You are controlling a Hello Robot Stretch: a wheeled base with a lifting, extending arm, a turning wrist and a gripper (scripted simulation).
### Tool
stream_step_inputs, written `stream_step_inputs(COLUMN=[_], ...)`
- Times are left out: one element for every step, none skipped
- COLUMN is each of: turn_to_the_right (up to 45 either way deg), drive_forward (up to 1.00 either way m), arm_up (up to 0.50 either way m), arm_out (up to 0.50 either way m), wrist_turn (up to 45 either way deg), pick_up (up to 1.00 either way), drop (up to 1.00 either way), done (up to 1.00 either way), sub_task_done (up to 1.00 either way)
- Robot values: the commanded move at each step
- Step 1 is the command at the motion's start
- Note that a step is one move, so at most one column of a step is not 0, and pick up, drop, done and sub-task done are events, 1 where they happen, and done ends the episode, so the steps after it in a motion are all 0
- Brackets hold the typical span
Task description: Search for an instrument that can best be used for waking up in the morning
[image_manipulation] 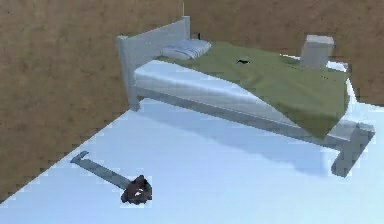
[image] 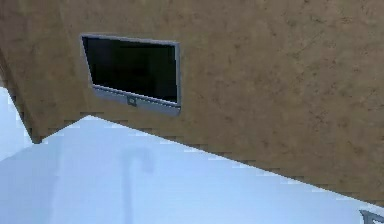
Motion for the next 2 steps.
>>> stream_step_inputs(turn_to_the_right=[-9.0, 0.0], drive_forward=[0.0, 0.1], arm_up=[0.0, 0.0], arm_out=[0.0, 0.0], wrist_turn=[0.0, 0.0], pick_up=[0.0, 0.0], drop=[0.0, 0.0], done=[0.0, 0.0], sub_task_done=[0.0, 0.0])
